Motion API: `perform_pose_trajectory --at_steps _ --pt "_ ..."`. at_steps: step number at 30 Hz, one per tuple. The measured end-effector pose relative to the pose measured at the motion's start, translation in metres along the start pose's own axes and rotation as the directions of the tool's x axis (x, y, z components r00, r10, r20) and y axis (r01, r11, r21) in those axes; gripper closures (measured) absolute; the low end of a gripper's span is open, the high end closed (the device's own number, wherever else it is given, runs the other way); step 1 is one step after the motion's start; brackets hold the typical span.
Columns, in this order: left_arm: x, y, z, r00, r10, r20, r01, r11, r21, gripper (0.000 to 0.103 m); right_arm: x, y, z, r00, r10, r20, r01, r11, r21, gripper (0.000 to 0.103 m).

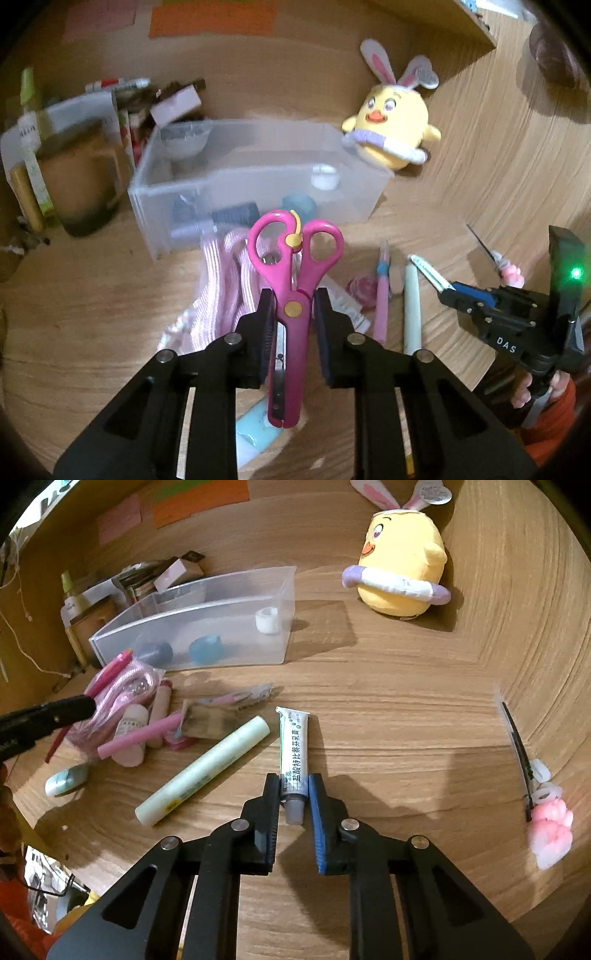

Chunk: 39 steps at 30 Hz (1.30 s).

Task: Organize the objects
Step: 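Grasp the pink scissors with the left tool while the right tool grasps the toothpaste tube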

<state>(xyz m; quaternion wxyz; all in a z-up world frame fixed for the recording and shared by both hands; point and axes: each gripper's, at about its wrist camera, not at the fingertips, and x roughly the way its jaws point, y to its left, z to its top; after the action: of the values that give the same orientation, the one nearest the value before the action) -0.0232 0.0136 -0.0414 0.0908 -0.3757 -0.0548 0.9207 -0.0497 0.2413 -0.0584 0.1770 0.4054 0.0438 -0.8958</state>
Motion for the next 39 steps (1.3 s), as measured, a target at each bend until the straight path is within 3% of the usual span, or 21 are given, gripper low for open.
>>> perform_pose_trajectory --at_steps 6,13,23,29,39 --pt "-0.017 0.003 0.02 0.998 0.009 0.068 -0.009 1.0 0.008 0.082 -0.019 -0.005 0.013 0.997 -0.003 0.079 0.003 1.0 0.01 0.089" --pt "-0.028 0.011 0.049 0.99 0.026 0.139 -0.028 1.0 0.009 0.082 -0.051 -0.001 0.041 0.979 0.006 0.206 -0.005 1.0 -0.004 0.089" --pt "-0.013 0.045 0.084 0.992 0.025 0.121 -0.022 0.999 -0.025 0.082 -0.052 0.019 0.085 0.957 0.068 0.283 -0.052 0.997 -0.062 0.089" --pt "0.014 0.068 0.105 0.999 0.016 0.048 -0.015 0.999 -0.036 0.082 -0.026 0.029 0.113 0.959 0.11 0.262 -0.084 0.991 -0.108 0.089" --pt "0.067 0.076 0.12 0.998 0.025 -0.065 -0.026 1.0 -0.012 0.082 0.043 0.033 0.141 0.975 0.178 0.136 -0.169 0.982 -0.079 0.089"
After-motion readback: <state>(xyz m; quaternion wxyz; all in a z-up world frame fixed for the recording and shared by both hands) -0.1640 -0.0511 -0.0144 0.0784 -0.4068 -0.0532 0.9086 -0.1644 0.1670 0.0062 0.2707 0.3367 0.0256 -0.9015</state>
